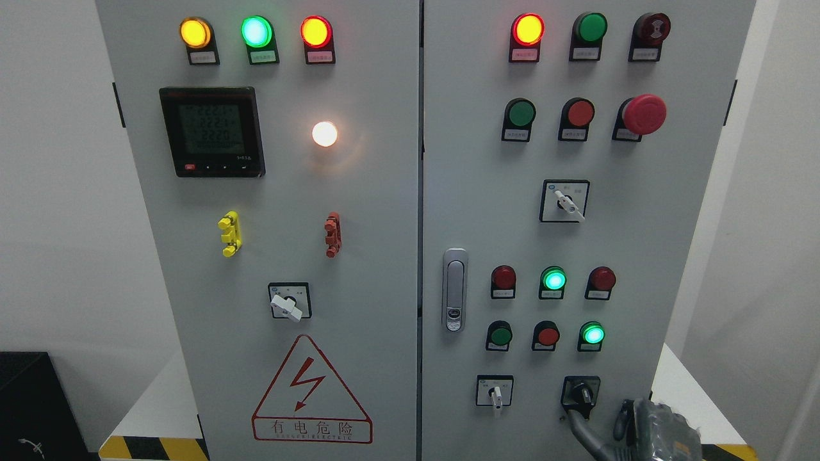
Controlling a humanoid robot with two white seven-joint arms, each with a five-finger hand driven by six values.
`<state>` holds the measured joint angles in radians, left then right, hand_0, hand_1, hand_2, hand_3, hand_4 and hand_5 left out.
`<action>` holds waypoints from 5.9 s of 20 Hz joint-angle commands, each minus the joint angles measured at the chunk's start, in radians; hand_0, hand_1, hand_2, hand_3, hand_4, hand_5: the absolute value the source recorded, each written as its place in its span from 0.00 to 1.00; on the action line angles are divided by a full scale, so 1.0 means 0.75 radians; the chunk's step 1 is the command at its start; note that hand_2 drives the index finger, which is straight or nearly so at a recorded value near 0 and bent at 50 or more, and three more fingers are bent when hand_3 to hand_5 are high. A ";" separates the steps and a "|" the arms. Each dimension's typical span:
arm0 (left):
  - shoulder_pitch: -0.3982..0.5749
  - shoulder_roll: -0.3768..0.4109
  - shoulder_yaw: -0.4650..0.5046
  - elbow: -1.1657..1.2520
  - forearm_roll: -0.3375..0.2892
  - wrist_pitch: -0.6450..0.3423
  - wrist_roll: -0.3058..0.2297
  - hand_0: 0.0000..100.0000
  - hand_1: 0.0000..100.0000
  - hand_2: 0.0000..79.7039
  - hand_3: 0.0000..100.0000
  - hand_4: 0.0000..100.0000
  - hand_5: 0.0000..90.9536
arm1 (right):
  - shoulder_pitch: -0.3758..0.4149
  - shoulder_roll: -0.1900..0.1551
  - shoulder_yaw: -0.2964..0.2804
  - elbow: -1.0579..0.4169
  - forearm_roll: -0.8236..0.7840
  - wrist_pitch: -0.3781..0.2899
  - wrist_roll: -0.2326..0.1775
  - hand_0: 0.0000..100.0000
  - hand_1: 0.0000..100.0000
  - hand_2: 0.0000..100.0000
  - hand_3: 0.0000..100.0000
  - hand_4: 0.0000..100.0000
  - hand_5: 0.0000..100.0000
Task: Flip black knob to close circuit
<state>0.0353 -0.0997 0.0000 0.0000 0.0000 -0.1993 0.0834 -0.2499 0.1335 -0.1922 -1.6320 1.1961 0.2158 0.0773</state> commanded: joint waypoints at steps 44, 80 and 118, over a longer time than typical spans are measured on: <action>0.000 0.000 -0.027 0.029 -0.029 -0.002 -0.001 0.12 0.56 0.00 0.00 0.00 0.00 | -0.035 -0.002 -0.069 0.018 -0.024 -0.003 -0.005 0.00 0.21 0.82 0.96 0.79 0.81; 0.000 0.000 -0.027 0.029 -0.027 -0.002 -0.001 0.12 0.56 0.00 0.00 0.00 0.00 | 0.018 0.000 0.027 -0.027 -0.038 -0.014 -0.007 0.00 0.21 0.82 0.96 0.78 0.81; 0.000 0.000 -0.027 0.029 -0.027 -0.002 0.001 0.12 0.56 0.00 0.00 0.00 0.00 | 0.472 -0.008 0.091 -0.440 -0.762 -0.161 -0.019 0.00 0.21 0.44 0.72 0.59 0.45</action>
<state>0.0353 -0.0997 0.0000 0.0000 0.0000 -0.2012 0.0832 0.0129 0.1320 -0.1283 -1.8509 0.8071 0.1182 0.0599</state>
